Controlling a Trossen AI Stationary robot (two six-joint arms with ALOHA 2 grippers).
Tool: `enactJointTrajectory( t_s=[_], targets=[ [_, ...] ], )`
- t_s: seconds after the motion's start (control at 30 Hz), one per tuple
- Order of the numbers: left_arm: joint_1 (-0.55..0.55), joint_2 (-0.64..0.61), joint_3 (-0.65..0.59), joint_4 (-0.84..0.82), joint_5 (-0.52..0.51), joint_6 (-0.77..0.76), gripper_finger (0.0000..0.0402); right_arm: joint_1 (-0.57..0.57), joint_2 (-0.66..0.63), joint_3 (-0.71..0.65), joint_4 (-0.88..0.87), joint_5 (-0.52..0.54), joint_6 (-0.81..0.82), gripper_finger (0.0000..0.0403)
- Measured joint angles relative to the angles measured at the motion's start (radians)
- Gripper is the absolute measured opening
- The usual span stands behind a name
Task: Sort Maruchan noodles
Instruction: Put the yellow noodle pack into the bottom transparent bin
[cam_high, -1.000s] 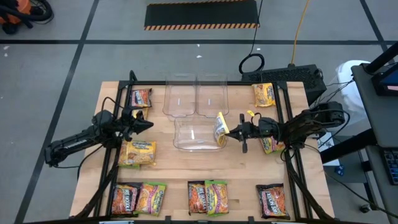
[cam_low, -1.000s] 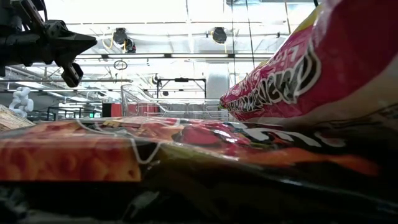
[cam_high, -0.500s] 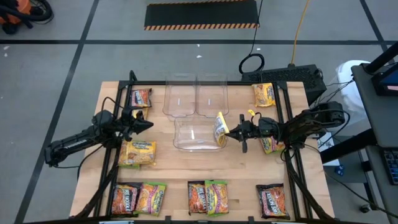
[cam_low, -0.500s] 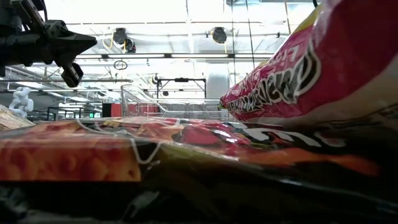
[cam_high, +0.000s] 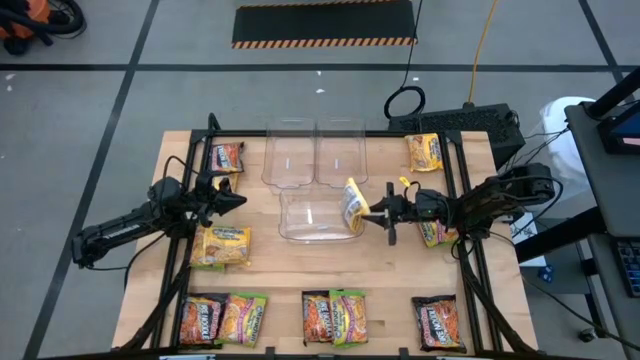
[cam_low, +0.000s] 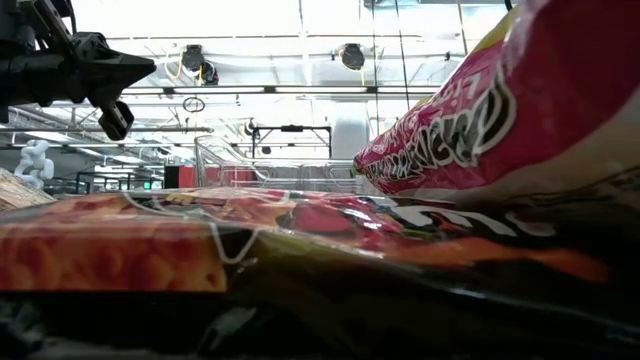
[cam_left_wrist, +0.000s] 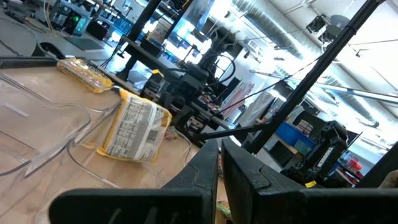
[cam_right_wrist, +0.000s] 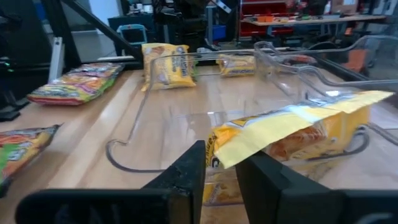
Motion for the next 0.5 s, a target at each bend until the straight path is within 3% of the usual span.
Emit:
enactJointTrajectory(
  t_s=[0.5],
  targets=[
    [0.000,0.000,0.000,0.000,0.000,0.001,0.0026,0.002,0.000,-0.012,0.007,-0.025,0.060,0.0084]
  ],
)
